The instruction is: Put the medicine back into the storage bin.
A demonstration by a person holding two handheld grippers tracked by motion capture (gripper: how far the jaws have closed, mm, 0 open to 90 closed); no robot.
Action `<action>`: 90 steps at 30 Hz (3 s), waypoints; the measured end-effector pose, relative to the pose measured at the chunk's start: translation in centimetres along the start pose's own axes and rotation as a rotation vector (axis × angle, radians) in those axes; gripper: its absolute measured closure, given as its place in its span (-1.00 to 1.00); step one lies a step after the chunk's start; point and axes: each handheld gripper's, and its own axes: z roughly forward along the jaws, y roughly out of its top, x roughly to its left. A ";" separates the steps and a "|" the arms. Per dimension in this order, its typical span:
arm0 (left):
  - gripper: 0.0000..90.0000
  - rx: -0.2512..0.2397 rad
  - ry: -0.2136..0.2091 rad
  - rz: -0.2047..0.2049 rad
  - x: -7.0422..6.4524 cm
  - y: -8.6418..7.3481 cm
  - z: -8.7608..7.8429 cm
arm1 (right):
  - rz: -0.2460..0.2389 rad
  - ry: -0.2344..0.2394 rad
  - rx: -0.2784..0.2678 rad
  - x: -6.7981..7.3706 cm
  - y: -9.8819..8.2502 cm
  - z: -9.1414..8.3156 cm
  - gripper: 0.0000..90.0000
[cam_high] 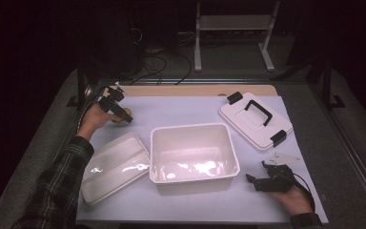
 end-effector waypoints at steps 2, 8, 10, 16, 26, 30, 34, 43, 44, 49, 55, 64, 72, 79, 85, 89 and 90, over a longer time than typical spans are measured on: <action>-0.56 -0.010 -0.005 0.007 -0.4 0.2 -0.8 | 0.000 0.000 0.000 0.0 0.0 0.0 -0.60; -0.56 -0.019 -0.016 0.047 -1.6 0.6 -3.0 | -0.001 0.000 0.000 0.0 0.0 0.0 -0.60; -0.56 -0.025 -0.011 0.055 -2.1 0.8 -3.8 | -0.001 0.000 0.000 0.0 0.0 0.0 -0.60; -0.56 -0.041 -0.014 0.096 -3.4 0.8 -5.7 | 0.000 0.000 0.000 0.0 0.0 0.0 -0.60; -0.56 -0.066 -0.039 0.185 -6.7 0.7 -9.0 | -0.001 -0.001 0.000 0.0 0.0 0.0 -0.60; -0.56 -0.082 -0.049 0.228 -8.3 0.6 -10.1 | -0.001 -0.001 0.000 0.0 0.0 0.0 -0.60; -0.56 -0.093 -0.070 0.264 -9.4 0.6 -10.9 | -0.001 -0.001 -0.001 0.0 0.0 0.0 -0.60; -0.56 -0.129 -0.122 0.388 -14.2 0.4 -12.9 | 0.000 -0.001 -0.001 0.0 0.0 0.0 -0.60; -0.56 -0.126 -0.126 0.404 -14.7 0.4 -13.0 | 0.000 -0.001 -0.001 0.0 0.0 0.0 -0.60; -0.56 -0.133 -0.147 0.473 -16.9 0.4 -13.4 | -0.001 -0.001 -0.001 0.0 0.0 0.0 -0.60; -0.56 -0.140 -0.187 0.513 -19.1 0.2 -13.3 | 0.000 -0.001 -0.001 0.0 0.0 0.0 -0.60; -0.56 -0.121 -0.229 0.602 -22.6 0.1 -11.7 | 0.000 -0.001 0.000 0.0 0.0 0.0 -0.60; -0.56 -0.073 -0.233 0.647 -24.3 -0.3 -9.4 | 0.001 -0.001 0.000 0.0 0.0 0.0 -0.60; -0.56 -0.052 -0.232 0.667 -24.6 -0.6 -7.2 | 0.000 0.000 0.000 0.0 0.0 0.0 -0.60; -0.56 -0.031 -0.222 0.687 -24.9 -1.1 -5.7 | 0.001 0.001 0.000 0.0 0.0 0.0 -0.60; -0.56 -0.012 -0.212 0.696 -25.0 -1.5 -4.6 | 0.001 0.000 0.000 0.0 0.0 0.0 -0.60; -0.56 -0.007 -0.208 0.699 -25.0 -1.5 -4.4 | 0.001 0.000 -0.001 0.0 0.0 0.0 -0.60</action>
